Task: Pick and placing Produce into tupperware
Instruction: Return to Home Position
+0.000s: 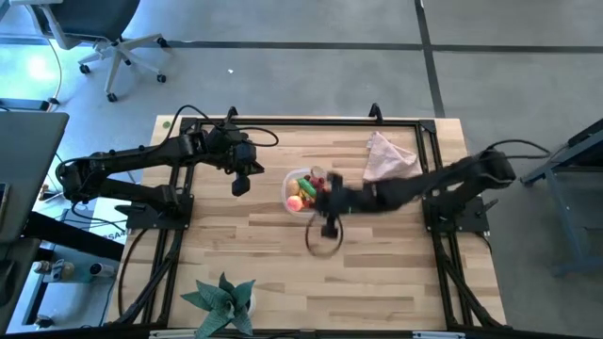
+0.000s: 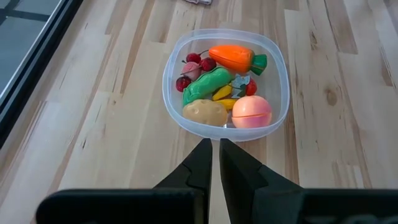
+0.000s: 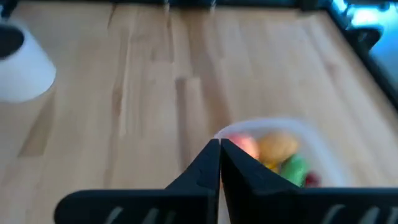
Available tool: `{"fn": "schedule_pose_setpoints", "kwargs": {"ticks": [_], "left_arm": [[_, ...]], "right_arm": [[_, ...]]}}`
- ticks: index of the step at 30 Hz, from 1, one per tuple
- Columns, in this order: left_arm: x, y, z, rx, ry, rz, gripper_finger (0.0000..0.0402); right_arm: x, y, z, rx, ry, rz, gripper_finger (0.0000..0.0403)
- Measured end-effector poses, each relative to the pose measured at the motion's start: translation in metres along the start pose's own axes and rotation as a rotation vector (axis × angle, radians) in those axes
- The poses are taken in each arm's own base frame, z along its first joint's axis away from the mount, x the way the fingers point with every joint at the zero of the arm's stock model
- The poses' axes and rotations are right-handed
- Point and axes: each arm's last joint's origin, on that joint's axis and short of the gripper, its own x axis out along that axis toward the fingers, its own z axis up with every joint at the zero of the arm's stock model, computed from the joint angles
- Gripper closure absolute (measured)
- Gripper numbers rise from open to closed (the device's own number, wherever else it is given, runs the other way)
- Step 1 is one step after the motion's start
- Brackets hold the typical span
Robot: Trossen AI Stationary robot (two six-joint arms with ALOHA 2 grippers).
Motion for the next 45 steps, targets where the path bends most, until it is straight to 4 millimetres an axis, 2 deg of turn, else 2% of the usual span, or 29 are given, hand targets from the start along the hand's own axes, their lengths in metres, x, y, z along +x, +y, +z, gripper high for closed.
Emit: {"fn": "schedule_pose_setpoints", "kwargs": {"ticks": [4, 7, 14, 22, 26, 30, 38, 45], "left_arm": [[0.000, 0.000, 0.000, 0.000, 0.000, 0.000, 0.0380], [0.000, 0.000, 0.000, 0.000, 0.000, 0.000, 0.0380], [0.000, 0.000, 0.000, 0.000, 0.000, 0.000, 0.0380], [0.000, 0.000, 0.000, 0.000, 0.000, 0.000, 0.0380], [0.000, 0.000, 0.000, 0.000, 0.000, 0.000, 0.0380], [0.000, 0.000, 0.000, 0.000, -0.001, 0.000, 0.0380], [0.000, 0.000, 0.000, 0.000, 0.000, 0.000, 0.0380], [0.000, 0.000, 0.000, 0.000, 0.000, 0.000, 0.0380]], "right_arm": [[-0.014, -0.041, 0.013, -0.025, -0.061, 0.022, 0.0400], [-0.029, -0.057, 0.012, -0.056, -0.118, 0.012, 0.0401], [-0.078, -0.080, -0.031, -0.040, -0.294, -0.027, 0.0401], [-0.153, -0.085, -0.075, 0.012, -0.493, -0.019, 0.0401], [-0.172, -0.086, -0.106, 0.016, -0.572, -0.045, 0.0400], [-0.190, -0.087, -0.124, 0.008, -0.626, -0.055, 0.0400], [-0.212, -0.089, -0.147, 0.066, -0.625, -0.085, 0.0400], [-0.217, -0.089, -0.157, 0.101, -0.686, -0.086, 0.0400]]}}
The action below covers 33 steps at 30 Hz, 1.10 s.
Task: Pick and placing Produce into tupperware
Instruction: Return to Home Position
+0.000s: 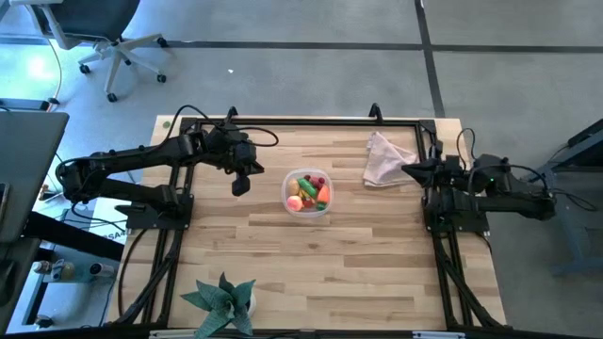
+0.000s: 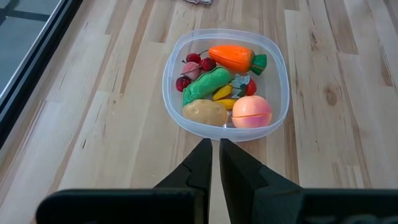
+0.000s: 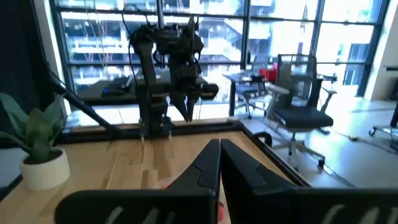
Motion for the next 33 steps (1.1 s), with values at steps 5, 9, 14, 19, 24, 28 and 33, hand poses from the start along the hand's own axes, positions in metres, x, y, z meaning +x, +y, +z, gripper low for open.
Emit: {"fn": "schedule_pose_setpoints", "kwargs": {"ticks": [5, 9, 14, 19, 24, 28, 33], "left_arm": [[0.000, 0.000, 0.000, 0.000, 0.000, 0.000, 0.0380], [0.000, 0.000, 0.000, 0.000, 0.000, 0.000, 0.0380], [0.000, 0.000, 0.000, 0.000, 0.000, 0.000, 0.0380], [0.000, 0.000, 0.000, 0.000, -0.001, 0.000, 0.0380], [0.000, 0.000, 0.000, 0.000, -0.001, 0.000, 0.0380], [0.000, 0.000, 0.000, 0.000, -0.001, 0.000, 0.0380], [0.000, 0.000, 0.000, 0.000, 0.000, 0.000, 0.0380]], "right_arm": [[-0.003, 0.001, -0.015, 0.035, -0.100, 0.033, 0.0400], [0.004, 0.004, -0.021, 0.079, -0.157, 0.078, 0.0400], [0.016, 0.007, -0.048, 0.098, -0.131, 0.092, 0.0400], [0.022, 0.008, -0.069, 0.134, -0.105, 0.100, 0.0400], [0.025, 0.009, -0.080, 0.155, -0.080, 0.101, 0.0400], [0.026, 0.010, -0.087, 0.156, -0.060, 0.100, 0.0400], [0.027, 0.010, -0.091, 0.153, -0.031, 0.098, 0.0400]]}}
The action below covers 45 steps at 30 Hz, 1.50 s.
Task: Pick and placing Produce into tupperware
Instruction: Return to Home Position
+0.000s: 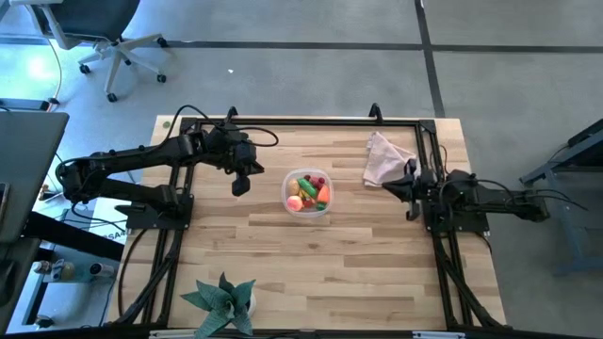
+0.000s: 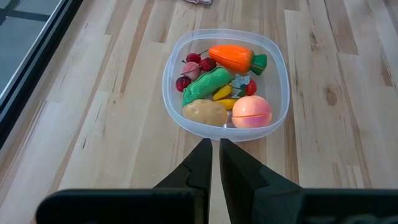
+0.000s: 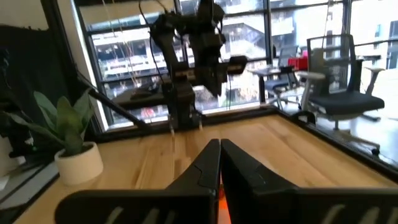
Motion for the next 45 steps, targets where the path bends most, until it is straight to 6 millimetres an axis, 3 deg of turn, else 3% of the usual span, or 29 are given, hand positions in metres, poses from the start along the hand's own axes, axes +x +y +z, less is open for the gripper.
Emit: {"fn": "schedule_pose_setpoints", "kwargs": {"ticks": [15, 34, 40, 45], "left_arm": [[0.000, 0.000, 0.000, 0.000, 0.000, 0.000, 0.0380], [0.000, 0.000, 0.000, 0.004, -0.004, 0.001, 0.0380], [0.000, 0.002, 0.010, 0.006, -0.103, 0.017, 0.0380], [-0.003, 0.004, 0.026, -0.203, -0.265, 0.010, 0.0380]], "right_arm": [[-0.001, -0.005, -0.015, -0.010, 0.144, -0.142, 0.0400], [-0.002, -0.006, -0.015, 0.022, 0.146, -0.153, 0.0400], [-0.002, -0.006, -0.015, 0.022, 0.147, -0.153, 0.0400], [-0.002, -0.006, -0.015, 0.022, 0.147, -0.153, 0.0400]]}}
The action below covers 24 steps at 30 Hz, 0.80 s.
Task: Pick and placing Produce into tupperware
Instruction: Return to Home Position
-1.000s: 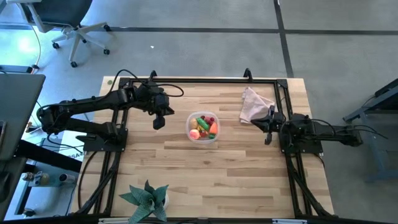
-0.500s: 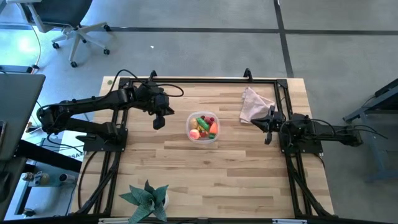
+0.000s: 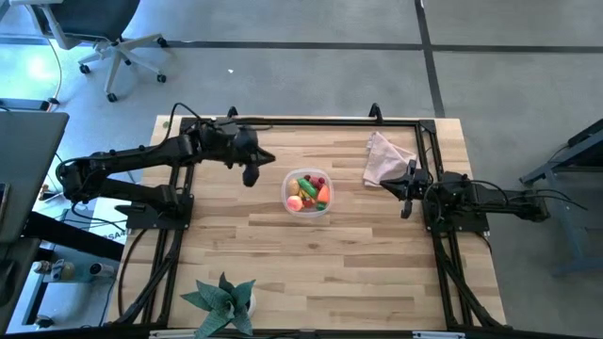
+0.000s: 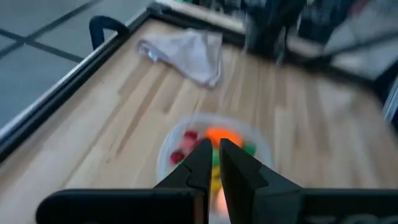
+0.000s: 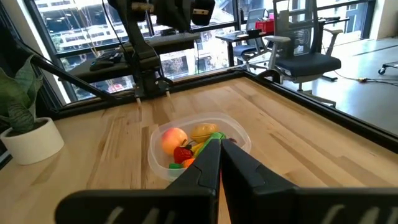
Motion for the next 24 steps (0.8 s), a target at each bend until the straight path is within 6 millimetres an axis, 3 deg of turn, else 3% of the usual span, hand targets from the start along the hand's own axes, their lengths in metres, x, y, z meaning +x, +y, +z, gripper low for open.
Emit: {"fn": "schedule_pose_setpoints", "kwargs": {"ticks": [10, 14, 17, 21, 24], "left_arm": [[-0.001, 0.000, 0.017, -0.102, -0.181, 0.039, 0.0380], [0.005, -0.001, 0.021, -0.143, -0.219, -0.046, 0.0380], [0.012, -0.005, 0.028, -0.128, -0.264, -0.203, 0.0380], [0.029, -0.031, 0.028, -0.103, -0.275, -0.396, 0.0380], [0.026, -0.057, 0.027, -0.078, -0.235, -0.445, 0.0380]], "right_arm": [[0.000, 0.000, 0.000, 0.000, 0.000, 0.000, 0.0400], [0.000, 0.000, 0.000, 0.000, 0.000, 0.000, 0.0400], [0.000, 0.000, 0.000, 0.000, 0.000, -0.001, 0.0400], [0.000, 0.000, 0.000, 0.000, 0.000, -0.001, 0.0400], [0.000, 0.000, 0.000, 0.000, 0.000, -0.001, 0.0400]]}}
